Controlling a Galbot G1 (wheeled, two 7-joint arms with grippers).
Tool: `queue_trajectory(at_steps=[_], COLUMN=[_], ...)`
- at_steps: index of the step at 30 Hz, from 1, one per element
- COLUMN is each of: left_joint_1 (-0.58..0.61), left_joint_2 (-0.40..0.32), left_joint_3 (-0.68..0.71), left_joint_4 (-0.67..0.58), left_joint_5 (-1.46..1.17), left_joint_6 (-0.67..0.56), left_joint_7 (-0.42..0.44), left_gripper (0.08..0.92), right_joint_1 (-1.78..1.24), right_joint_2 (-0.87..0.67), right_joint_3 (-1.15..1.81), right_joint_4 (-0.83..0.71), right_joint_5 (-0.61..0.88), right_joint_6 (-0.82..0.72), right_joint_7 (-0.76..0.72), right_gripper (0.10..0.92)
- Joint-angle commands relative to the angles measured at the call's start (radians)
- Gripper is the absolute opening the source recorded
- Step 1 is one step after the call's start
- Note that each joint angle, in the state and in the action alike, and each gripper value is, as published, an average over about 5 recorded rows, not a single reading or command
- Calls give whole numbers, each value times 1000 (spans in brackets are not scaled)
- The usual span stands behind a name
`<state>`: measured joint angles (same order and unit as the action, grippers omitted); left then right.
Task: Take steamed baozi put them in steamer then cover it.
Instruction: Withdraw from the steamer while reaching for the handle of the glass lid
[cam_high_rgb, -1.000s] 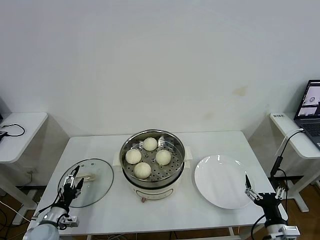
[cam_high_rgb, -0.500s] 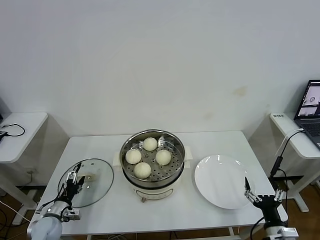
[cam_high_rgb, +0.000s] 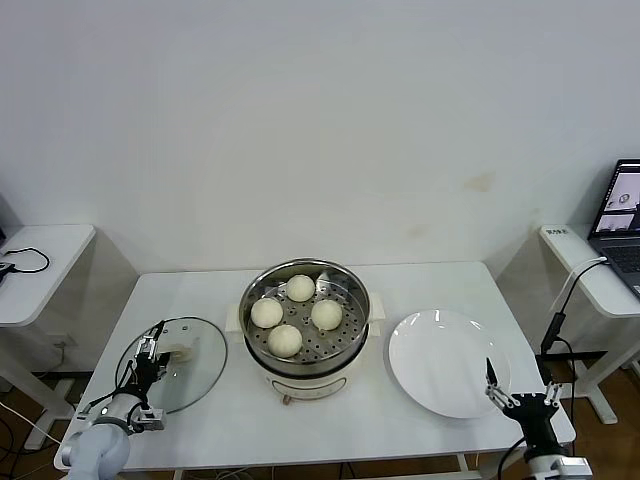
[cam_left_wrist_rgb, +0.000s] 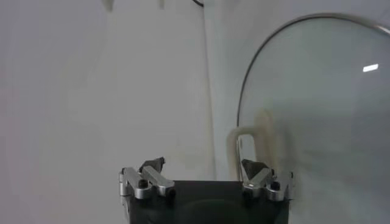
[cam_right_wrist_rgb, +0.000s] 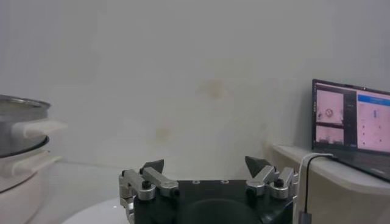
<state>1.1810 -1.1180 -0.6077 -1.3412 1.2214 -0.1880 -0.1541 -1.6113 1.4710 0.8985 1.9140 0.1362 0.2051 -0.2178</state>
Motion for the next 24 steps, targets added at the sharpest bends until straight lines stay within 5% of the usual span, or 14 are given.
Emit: queue_trajectory(at_steps=[1,13,24], left_joint_1=[-22,-24,-16], left_joint_2=[0,-5,-25], left_joint_3=[3,3,-16], left_joint_4=[30,54,58], left_joint_5=[1,2,7], left_joint_6=[1,-1,-14], left_joint_7=[2,6,-85], left_gripper=[821,532,212], right_joint_1=[3,3,1], right_joint_2=[3,10,7], right_joint_3=[-10,-20,-31], right_joint_4=[-11,-19,-10], right_joint_5=[-8,-16,-17], right_joint_6=[2,8,8], right_joint_7=[-2,-3,-5], right_gripper=[823,823,823])
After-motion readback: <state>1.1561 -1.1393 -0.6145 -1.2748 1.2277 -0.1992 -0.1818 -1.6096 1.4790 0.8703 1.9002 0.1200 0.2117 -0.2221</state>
